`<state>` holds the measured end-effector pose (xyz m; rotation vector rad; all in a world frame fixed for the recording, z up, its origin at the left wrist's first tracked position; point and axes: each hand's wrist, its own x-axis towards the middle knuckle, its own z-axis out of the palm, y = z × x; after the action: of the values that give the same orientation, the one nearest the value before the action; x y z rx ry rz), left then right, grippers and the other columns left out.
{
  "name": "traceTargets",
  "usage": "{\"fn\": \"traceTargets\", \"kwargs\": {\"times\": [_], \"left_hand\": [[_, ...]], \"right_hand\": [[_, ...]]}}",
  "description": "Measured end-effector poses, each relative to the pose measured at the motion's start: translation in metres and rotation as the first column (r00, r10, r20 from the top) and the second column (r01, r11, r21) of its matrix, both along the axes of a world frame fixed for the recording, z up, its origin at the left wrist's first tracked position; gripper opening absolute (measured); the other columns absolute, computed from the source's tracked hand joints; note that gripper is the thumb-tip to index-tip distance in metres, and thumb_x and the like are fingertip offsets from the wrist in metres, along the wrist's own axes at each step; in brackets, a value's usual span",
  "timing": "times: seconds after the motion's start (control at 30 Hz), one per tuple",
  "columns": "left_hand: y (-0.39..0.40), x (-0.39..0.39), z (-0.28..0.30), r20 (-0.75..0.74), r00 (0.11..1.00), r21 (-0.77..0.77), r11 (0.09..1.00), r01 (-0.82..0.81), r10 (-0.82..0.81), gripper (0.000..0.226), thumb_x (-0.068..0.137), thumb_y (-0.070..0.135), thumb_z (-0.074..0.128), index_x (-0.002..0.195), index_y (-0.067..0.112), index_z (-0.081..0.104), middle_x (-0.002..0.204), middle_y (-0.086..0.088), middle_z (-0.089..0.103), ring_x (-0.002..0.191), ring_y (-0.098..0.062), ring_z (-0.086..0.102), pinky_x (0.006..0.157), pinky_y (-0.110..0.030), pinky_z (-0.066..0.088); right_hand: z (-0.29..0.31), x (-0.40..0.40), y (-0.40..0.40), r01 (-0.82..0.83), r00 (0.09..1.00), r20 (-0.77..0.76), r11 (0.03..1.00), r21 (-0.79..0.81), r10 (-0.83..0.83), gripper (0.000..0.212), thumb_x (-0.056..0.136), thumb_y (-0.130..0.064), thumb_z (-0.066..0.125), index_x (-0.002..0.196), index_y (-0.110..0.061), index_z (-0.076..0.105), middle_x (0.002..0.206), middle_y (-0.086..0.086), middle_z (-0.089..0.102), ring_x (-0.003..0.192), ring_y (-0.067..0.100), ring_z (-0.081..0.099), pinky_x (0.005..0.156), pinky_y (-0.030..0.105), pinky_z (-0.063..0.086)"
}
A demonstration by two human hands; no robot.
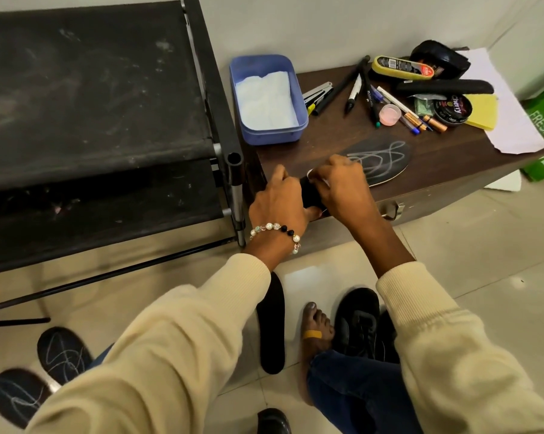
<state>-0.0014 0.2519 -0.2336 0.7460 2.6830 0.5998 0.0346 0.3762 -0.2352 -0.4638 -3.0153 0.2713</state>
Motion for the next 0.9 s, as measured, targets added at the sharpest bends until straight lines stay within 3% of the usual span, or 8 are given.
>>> {"fn": "traceTargets", "kwargs": {"times": [0.3,0.5,0.77,0.9], "left_hand": [[-0.001,-0.001,0.000,-0.008,1.000,-0.007,1.000,0.025,-0.025,0.056,0.076,0.049,0.074,0.122,0.020,0.059,0.124,0.000,0.042,0.099,-0.029,0.058,0.073,-0.037,0.051],[-0.001,0.001,0.000,-0.009,1.000,0.007,1.000,-0.009,0.009,0.050,0.074,0.048,0.076,0.112,0.018,0.063,0.120,0.001,0.044,0.094,-0.031,0.060,0.071,-0.039,0.053],[-0.001,0.003,0.001,-0.010,1.000,-0.002,1.000,0.002,-0.002,0.049,0.076,0.047,0.075,0.114,0.019,0.062,0.123,0.001,0.042,0.095,-0.029,0.059,0.069,-0.037,0.051],[-0.001,0.004,0.001,-0.015,1.000,-0.004,1.000,0.004,-0.004,0.049,0.077,0.049,0.074,0.114,0.019,0.062,0.124,0.001,0.042,0.093,-0.030,0.060,0.064,-0.034,0.045]], "right_hand": [[-0.005,-0.005,0.016,0.247,0.966,-0.083,0.969,0.001,-0.246,0.028,0.098,-0.017,0.045,0.108,-0.003,0.067,0.108,0.017,0.059,0.100,0.028,0.053,0.079,0.030,0.037],[-0.008,0.001,0.007,0.030,0.999,-0.020,0.999,-0.035,-0.031,0.025,0.092,-0.016,0.052,0.106,-0.007,0.071,0.102,0.017,0.063,0.094,0.032,0.057,0.079,0.038,0.042],[-0.008,-0.009,0.012,0.210,0.976,-0.053,0.977,-0.022,-0.211,0.026,0.094,-0.013,0.049,0.109,-0.006,0.070,0.106,0.017,0.061,0.098,0.030,0.054,0.079,0.033,0.040],[0.004,0.008,0.005,-0.003,1.000,0.009,0.998,-0.062,0.003,0.025,0.089,-0.008,0.055,0.108,-0.009,0.071,0.106,0.017,0.064,0.100,0.033,0.057,0.084,0.035,0.039]]}}
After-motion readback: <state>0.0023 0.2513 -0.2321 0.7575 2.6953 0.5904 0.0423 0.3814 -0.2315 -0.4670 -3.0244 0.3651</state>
